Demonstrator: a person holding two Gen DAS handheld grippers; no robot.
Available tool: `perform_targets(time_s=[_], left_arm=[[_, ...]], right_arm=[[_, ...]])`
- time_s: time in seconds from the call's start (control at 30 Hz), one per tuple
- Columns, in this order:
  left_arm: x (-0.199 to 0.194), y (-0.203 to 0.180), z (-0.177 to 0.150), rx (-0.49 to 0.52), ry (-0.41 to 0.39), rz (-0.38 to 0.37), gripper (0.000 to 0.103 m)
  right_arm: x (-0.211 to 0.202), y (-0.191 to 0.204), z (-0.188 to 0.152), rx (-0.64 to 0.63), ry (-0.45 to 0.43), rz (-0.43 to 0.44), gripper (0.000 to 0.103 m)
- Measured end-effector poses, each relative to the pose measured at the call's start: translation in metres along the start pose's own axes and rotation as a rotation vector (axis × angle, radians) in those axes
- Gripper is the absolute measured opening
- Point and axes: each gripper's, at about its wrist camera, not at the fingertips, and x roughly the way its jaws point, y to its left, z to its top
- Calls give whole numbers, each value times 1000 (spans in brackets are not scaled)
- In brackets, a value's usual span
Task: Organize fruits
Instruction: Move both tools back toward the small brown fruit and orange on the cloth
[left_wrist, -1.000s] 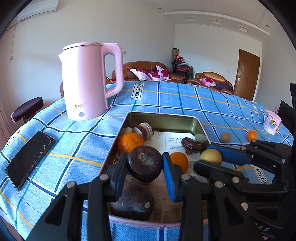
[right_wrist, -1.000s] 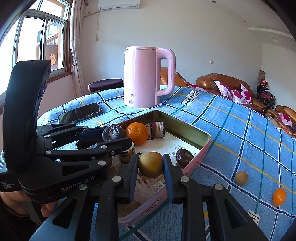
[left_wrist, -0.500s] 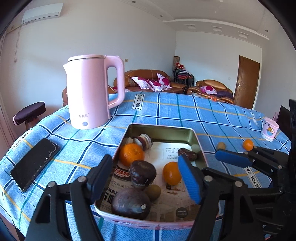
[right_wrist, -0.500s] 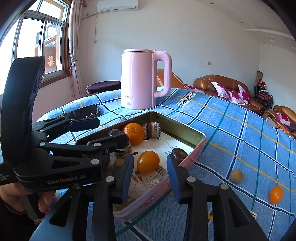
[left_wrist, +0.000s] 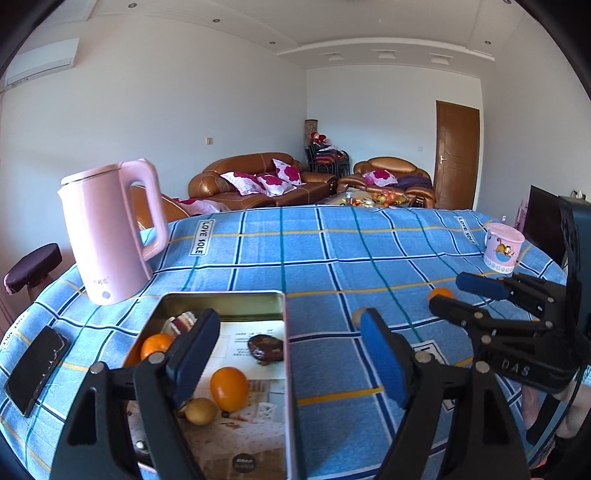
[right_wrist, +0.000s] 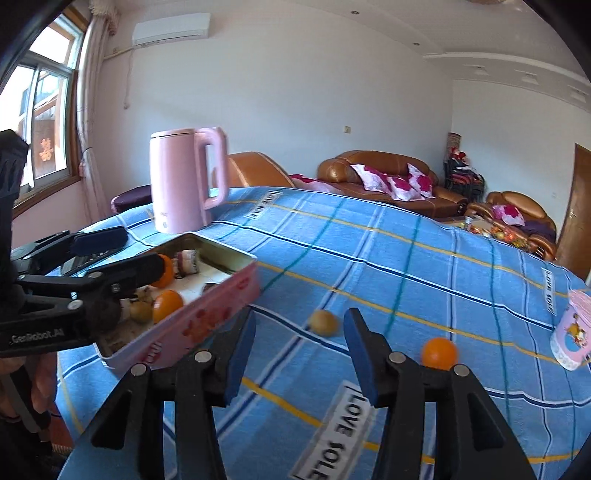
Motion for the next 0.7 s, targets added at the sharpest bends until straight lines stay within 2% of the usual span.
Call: perform_targets(time_s=[0.2,0.37,0.7], left_arm=[[29,-41,9,50,49,-45,81],[62,-65,10,72,126,-66,81],[117,-71,8,71,249,-60,76]], right_arm=[[4,-60,-5,100,52,-132,54],[14,-87,-14,149,105,-185,54],[39,-100,-11,213,167,-124,54]])
